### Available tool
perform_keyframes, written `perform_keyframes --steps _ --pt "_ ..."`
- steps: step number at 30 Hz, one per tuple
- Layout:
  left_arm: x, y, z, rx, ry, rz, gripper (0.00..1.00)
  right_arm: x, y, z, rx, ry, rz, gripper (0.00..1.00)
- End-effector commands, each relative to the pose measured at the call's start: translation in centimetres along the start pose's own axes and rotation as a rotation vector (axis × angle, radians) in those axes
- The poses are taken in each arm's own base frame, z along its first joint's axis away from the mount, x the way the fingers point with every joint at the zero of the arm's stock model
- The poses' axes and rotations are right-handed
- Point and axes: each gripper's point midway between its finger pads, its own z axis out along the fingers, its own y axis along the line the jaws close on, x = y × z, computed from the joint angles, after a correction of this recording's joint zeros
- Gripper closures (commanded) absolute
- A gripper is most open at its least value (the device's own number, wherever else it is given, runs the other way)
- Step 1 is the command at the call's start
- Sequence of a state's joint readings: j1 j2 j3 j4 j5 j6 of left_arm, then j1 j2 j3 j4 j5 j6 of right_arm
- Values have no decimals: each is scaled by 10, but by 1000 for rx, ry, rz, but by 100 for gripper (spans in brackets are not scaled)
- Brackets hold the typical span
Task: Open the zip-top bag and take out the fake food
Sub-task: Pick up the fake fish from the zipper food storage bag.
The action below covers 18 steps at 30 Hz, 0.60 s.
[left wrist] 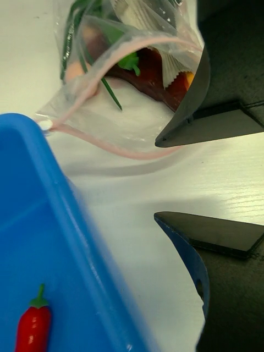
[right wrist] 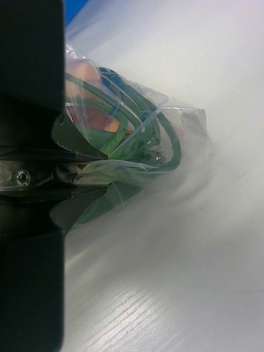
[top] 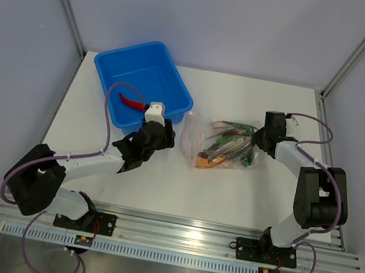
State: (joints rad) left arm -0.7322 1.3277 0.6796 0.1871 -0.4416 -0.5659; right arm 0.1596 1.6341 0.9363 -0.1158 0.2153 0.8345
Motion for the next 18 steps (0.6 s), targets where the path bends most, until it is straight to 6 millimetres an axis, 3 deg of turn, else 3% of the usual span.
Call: perform_keyframes --steps 1,8,18 --pt "-8 -29 8 95 -68 -49 47 6 -1 -2 -6 30 -16 100" --pt "2 -66 30 148 -42 136 48 4 -2 -5 -10 23 -17 100" --pt "18 -101 51 273 -5 171 49 6 2 -6 -24 37 -16 100"
